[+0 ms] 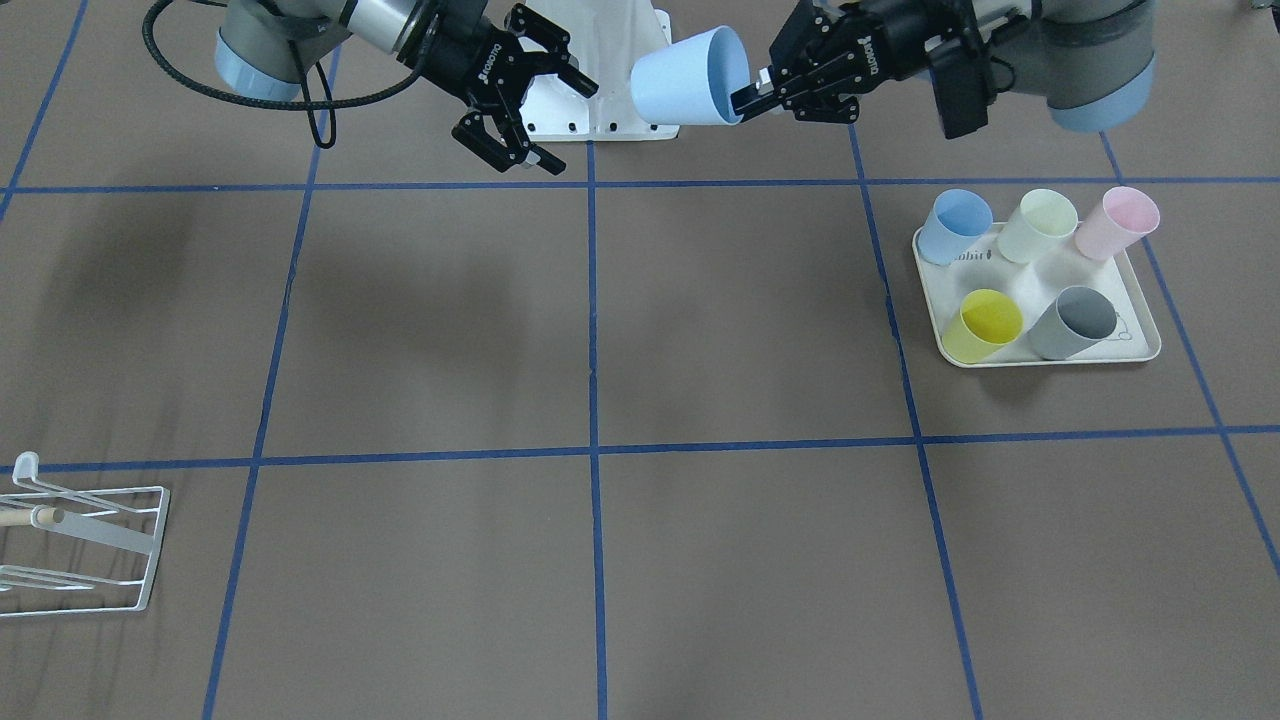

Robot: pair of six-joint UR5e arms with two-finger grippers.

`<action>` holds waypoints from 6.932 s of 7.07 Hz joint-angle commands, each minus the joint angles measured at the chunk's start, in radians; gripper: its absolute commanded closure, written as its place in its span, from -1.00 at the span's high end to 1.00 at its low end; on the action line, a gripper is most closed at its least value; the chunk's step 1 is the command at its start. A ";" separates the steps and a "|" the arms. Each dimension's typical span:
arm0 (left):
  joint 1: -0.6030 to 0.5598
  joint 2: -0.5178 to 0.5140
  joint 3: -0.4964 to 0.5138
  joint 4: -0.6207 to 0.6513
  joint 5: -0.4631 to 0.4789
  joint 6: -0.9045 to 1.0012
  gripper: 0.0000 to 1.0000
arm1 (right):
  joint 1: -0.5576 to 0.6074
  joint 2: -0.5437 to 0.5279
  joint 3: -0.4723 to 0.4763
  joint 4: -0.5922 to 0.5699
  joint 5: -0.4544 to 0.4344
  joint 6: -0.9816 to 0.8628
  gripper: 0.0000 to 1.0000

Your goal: Transfer IKEA cup to right arm and place on rack

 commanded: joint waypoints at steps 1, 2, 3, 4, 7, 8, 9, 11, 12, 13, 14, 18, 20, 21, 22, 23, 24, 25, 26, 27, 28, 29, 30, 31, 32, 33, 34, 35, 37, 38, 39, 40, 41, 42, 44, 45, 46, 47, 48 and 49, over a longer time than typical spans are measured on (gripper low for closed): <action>0.062 -0.021 0.005 0.001 0.055 -0.021 -1.00 | -0.010 0.012 0.000 0.000 -0.022 -0.010 0.97; 0.071 -0.021 0.007 0.001 0.066 -0.021 -1.00 | -0.011 0.013 0.000 0.000 -0.024 -0.011 0.97; 0.103 -0.023 0.008 0.003 0.106 -0.021 -1.00 | -0.011 0.013 0.001 -0.001 -0.025 -0.011 0.97; 0.123 -0.038 0.016 0.007 0.127 -0.021 -1.00 | -0.011 0.012 0.001 0.000 -0.024 -0.013 0.97; 0.128 -0.044 0.040 0.009 0.137 -0.021 -1.00 | -0.011 0.013 0.006 -0.001 -0.026 -0.011 0.97; 0.138 -0.044 0.040 0.009 0.147 -0.020 -1.00 | -0.011 0.013 0.007 0.000 -0.026 -0.013 0.97; 0.145 -0.043 0.043 0.009 0.149 -0.018 -1.00 | -0.011 0.013 0.009 0.000 -0.026 -0.011 0.97; 0.155 -0.043 0.047 0.010 0.173 -0.015 -1.00 | -0.011 0.013 0.012 0.000 -0.047 -0.013 0.96; 0.160 -0.043 0.047 0.009 0.178 -0.015 -1.00 | -0.011 0.013 0.012 -0.001 -0.050 -0.040 0.92; 0.162 -0.043 0.047 0.009 0.178 -0.015 -1.00 | -0.014 0.013 0.013 0.000 -0.050 -0.043 0.87; 0.162 -0.043 0.047 0.009 0.186 -0.013 -1.00 | -0.017 0.013 0.013 0.000 -0.050 -0.043 0.87; 0.174 -0.041 0.047 0.009 0.201 -0.013 -1.00 | -0.019 0.013 0.013 0.000 -0.050 -0.048 0.68; 0.174 -0.038 0.047 0.010 0.201 -0.013 -1.00 | -0.020 0.013 0.013 0.000 -0.050 -0.048 0.68; 0.174 -0.040 0.047 0.009 0.201 -0.013 -1.00 | -0.019 0.013 0.013 0.000 -0.050 -0.048 0.68; 0.175 -0.040 0.047 0.009 0.201 -0.013 -1.00 | -0.019 0.013 0.015 0.000 -0.050 -0.053 0.59; 0.175 -0.041 0.047 0.009 0.200 -0.013 -1.00 | -0.019 0.013 0.013 0.000 -0.052 -0.059 0.44; 0.175 -0.041 0.048 0.009 0.198 -0.012 -1.00 | -0.019 0.013 0.015 0.000 -0.052 -0.059 0.25; 0.174 -0.041 0.048 0.009 0.198 -0.013 -1.00 | -0.017 0.013 0.018 0.000 -0.052 -0.059 0.08; 0.174 -0.041 0.047 0.009 0.196 -0.012 -1.00 | -0.017 0.013 0.018 0.000 -0.052 -0.059 0.04; 0.174 -0.043 0.047 0.009 0.196 -0.012 -0.08 | -0.017 0.013 0.018 0.000 -0.052 -0.059 0.03; 0.174 -0.043 0.045 0.012 0.196 -0.016 0.99 | -0.017 0.013 0.018 0.000 -0.052 -0.059 0.03; 0.174 -0.043 0.044 0.012 0.195 -0.012 1.00 | -0.017 0.012 0.018 0.000 -0.052 -0.059 0.03; 0.172 -0.040 0.040 0.012 0.184 -0.010 1.00 | -0.016 0.012 0.019 0.000 -0.052 -0.059 0.03; 0.162 -0.032 0.034 0.013 0.181 -0.006 1.00 | -0.005 0.007 0.024 -0.001 -0.052 -0.060 -0.10; 0.130 -0.014 0.036 0.015 0.154 0.020 1.00 | 0.024 -0.003 0.027 -0.001 -0.042 -0.066 -0.31; 0.079 0.024 0.036 0.015 0.117 0.072 1.00 | 0.064 -0.007 0.026 -0.013 -0.038 -0.066 -0.59; 0.042 0.066 0.037 0.017 0.098 0.135 1.00 | 0.091 -0.026 0.026 -0.017 -0.039 -0.066 -0.66; 0.021 0.118 0.039 0.018 0.097 0.220 1.00 | 0.145 -0.058 0.030 -0.042 -0.039 -0.066 -0.75; -0.024 0.204 0.034 0.058 0.100 0.400 1.00 | 0.313 -0.054 0.052 -0.264 0.137 -0.124 -0.94; -0.059 0.257 0.037 0.059 0.095 0.516 1.00 | 0.405 -0.063 0.050 -0.339 0.237 -0.216 -1.00; -0.084 0.294 0.039 0.059 0.085 0.592 1.00 | 0.482 -0.066 0.052 -0.442 0.247 -0.285 -1.00; -0.131 0.322 0.040 0.059 0.050 0.652 1.00 | 0.548 -0.062 0.052 -0.581 0.248 -0.430 -1.00; -0.162 0.353 0.040 0.055 0.007 0.713 1.00 | 0.590 -0.048 0.044 -0.721 0.246 -0.606 -1.00; -0.176 0.364 0.034 0.053 -0.010 0.721 1.00 | 0.656 -0.042 0.027 -0.803 0.214 -0.865 -1.00; -0.174 0.364 0.037 0.053 -0.009 0.721 1.00 | 0.717 -0.042 -0.011 -0.880 0.099 -1.206 -1.00; -0.174 0.364 0.039 0.052 -0.009 0.721 1.00 | 0.746 -0.042 -0.052 -0.882 0.027 -1.376 -1.00; -0.174 0.365 0.039 0.052 -0.005 0.721 1.00 | 0.763 -0.042 -0.103 -0.891 -0.048 -1.524 -1.00; -0.174 0.365 0.039 0.050 -0.003 0.720 1.00 | 0.764 -0.039 -0.153 -0.891 -0.138 -1.630 -1.00; -0.174 0.365 0.039 0.050 -0.001 0.720 1.00 | 0.759 -0.042 -0.181 -0.891 -0.209 -1.701 -1.00; -0.173 0.365 0.040 0.050 -0.001 0.718 1.00 | 0.759 -0.042 -0.236 -0.877 -0.255 -1.778 -1.00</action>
